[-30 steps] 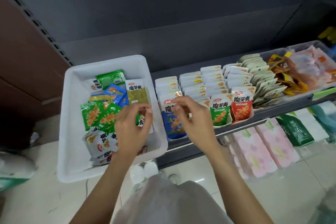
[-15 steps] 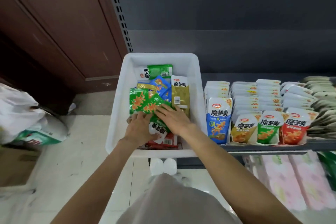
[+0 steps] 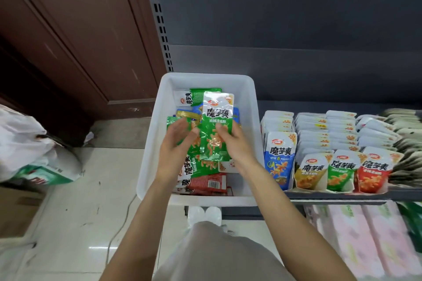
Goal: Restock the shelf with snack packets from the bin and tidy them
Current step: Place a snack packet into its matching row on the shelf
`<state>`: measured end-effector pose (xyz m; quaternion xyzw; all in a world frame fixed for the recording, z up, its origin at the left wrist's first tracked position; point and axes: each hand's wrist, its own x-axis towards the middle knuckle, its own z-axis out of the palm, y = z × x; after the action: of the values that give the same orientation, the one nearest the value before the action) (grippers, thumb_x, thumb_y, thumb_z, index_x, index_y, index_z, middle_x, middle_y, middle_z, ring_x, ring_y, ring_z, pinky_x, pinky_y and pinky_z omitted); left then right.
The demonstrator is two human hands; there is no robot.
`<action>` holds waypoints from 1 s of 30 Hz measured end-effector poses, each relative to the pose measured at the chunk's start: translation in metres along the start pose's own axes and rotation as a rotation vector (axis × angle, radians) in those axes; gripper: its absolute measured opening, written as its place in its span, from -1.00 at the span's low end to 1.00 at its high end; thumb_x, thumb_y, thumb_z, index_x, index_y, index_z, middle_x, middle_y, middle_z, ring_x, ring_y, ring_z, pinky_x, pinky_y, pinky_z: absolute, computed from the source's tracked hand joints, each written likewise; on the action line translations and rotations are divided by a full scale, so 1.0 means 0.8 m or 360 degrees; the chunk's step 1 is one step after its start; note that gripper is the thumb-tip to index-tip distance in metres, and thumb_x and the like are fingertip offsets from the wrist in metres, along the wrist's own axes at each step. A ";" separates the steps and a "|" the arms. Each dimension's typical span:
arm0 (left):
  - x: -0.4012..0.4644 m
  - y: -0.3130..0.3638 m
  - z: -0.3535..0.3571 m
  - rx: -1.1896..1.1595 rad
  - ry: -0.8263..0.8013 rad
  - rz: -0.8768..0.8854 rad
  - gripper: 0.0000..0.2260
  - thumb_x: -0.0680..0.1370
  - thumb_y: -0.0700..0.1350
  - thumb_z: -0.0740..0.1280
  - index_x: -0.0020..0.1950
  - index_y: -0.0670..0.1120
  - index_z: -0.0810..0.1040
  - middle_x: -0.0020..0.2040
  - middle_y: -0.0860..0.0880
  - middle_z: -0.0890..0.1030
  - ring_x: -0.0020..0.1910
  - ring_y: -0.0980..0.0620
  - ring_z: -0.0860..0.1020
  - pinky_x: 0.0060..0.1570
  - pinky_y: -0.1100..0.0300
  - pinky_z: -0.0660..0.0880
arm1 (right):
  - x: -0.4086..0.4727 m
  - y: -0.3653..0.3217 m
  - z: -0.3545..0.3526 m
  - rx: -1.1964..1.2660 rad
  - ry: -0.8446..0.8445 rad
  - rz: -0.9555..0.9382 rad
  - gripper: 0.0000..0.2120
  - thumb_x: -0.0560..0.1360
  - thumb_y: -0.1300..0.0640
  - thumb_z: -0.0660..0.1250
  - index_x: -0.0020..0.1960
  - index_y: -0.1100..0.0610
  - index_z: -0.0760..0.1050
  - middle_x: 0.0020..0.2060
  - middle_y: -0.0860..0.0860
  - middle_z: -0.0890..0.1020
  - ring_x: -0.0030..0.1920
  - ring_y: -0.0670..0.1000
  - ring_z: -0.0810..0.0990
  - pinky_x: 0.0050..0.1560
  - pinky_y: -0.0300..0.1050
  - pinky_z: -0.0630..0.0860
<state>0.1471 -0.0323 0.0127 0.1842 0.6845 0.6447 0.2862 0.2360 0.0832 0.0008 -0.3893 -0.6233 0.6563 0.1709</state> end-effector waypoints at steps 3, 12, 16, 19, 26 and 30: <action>0.002 -0.001 0.004 0.0024 -0.0261 -0.0180 -0.65 0.48 -0.04 0.39 0.26 0.01 0.50 0.09 0.11 0.59 0.06 0.19 0.56 -0.05 0.33 0.50 | -0.004 0.001 -0.005 0.0384 -0.0076 0.0196 -0.61 0.56 -0.08 0.24 0.35 0.01 0.38 0.21 -0.10 0.54 0.14 -0.11 0.54 0.04 -0.18 0.52; -0.007 0.013 0.028 0.0210 -0.0388 0.0095 -0.72 0.38 -0.22 0.47 -0.05 0.12 0.57 -0.27 0.12 0.57 -0.28 0.27 0.57 -0.19 0.39 0.52 | -0.044 -0.019 -0.058 0.0446 0.0162 -0.0151 -0.78 0.51 0.28 0.32 0.14 0.13 0.45 -0.01 0.04 0.68 -0.04 -0.04 0.65 -0.14 -0.22 0.54; -0.019 0.020 0.057 0.0330 -0.0601 0.0246 -0.72 0.37 -0.26 0.49 -0.11 0.12 0.58 -0.32 0.21 0.63 -0.30 0.26 0.59 -0.18 0.42 0.49 | -0.077 -0.032 -0.110 0.0251 0.0338 -0.0369 -0.74 0.48 0.34 0.34 0.07 0.04 0.48 -0.11 -0.09 0.70 -0.07 -0.12 0.66 -0.16 -0.27 0.55; -0.036 0.021 0.091 0.0348 -0.0733 0.0346 -0.72 0.38 -0.23 0.50 -0.10 0.14 0.58 -0.30 0.23 0.63 -0.29 0.28 0.57 -0.17 0.40 0.49 | -0.110 -0.033 -0.150 0.0071 0.0489 -0.0477 -0.76 0.49 0.32 0.34 0.02 0.00 0.51 -0.19 -0.16 0.69 -0.21 -0.20 0.64 -0.31 -0.29 0.54; -0.064 0.000 0.177 0.0902 -0.1107 0.0862 -0.76 0.48 -0.05 0.41 0.15 0.03 0.57 -0.05 0.13 0.62 -0.05 0.18 0.56 -0.03 0.20 0.53 | -0.184 -0.017 -0.262 0.0108 0.1216 -0.0664 -0.80 0.55 0.30 0.26 -0.04 0.00 0.48 -0.21 -0.19 0.65 -0.20 -0.12 0.62 -0.24 -0.24 0.60; -0.071 -0.027 0.214 0.1544 -0.1186 0.1177 -0.73 0.53 0.01 0.31 0.22 0.03 0.54 0.12 0.04 0.60 0.15 0.02 0.47 0.19 0.14 0.32 | -0.181 0.017 -0.308 0.0023 0.1395 -0.0678 -0.77 0.57 0.29 0.25 0.03 -0.05 0.48 -0.12 -0.20 0.64 -0.08 -0.12 0.59 -0.14 -0.16 0.60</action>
<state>0.3011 0.0628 -0.0005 0.7188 0.6434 0.2167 0.1495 0.5104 0.1473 0.0510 -0.4917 -0.5538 0.3853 0.5505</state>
